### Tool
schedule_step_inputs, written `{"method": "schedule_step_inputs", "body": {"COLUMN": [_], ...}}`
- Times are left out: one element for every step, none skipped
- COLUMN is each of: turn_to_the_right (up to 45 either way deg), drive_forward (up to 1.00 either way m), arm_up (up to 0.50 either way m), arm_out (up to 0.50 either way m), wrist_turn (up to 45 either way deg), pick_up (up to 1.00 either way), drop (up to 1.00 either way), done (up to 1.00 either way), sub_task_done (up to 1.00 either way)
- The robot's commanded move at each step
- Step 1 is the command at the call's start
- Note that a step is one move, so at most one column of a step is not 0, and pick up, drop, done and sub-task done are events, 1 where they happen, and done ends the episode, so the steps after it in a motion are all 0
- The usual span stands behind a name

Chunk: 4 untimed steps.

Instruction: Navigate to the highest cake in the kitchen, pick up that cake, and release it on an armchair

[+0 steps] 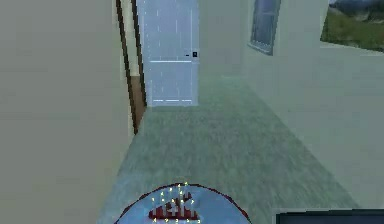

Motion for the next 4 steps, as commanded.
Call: {"method": "schedule_step_inputs", "body": {"turn_to_the_right": [18.0,0.0,45.0,24.0], "drive_forward": [0.00,0.25,0.00,0.00], "arm_up": [0.00,0.00,0.00,0.00], "arm_out": [0.00,0.00,0.00,0.00], "wrist_turn": [0.0,0.0,0.0,0.0], "pick_up": [0.00,0.00,0.00,0.00], "drop": [0.00,0.00,0.00,0.00], "done": [0.00,0.00,0.00,0.00], "sub_task_done": [0.00,0.00,0.00,0.00]}}
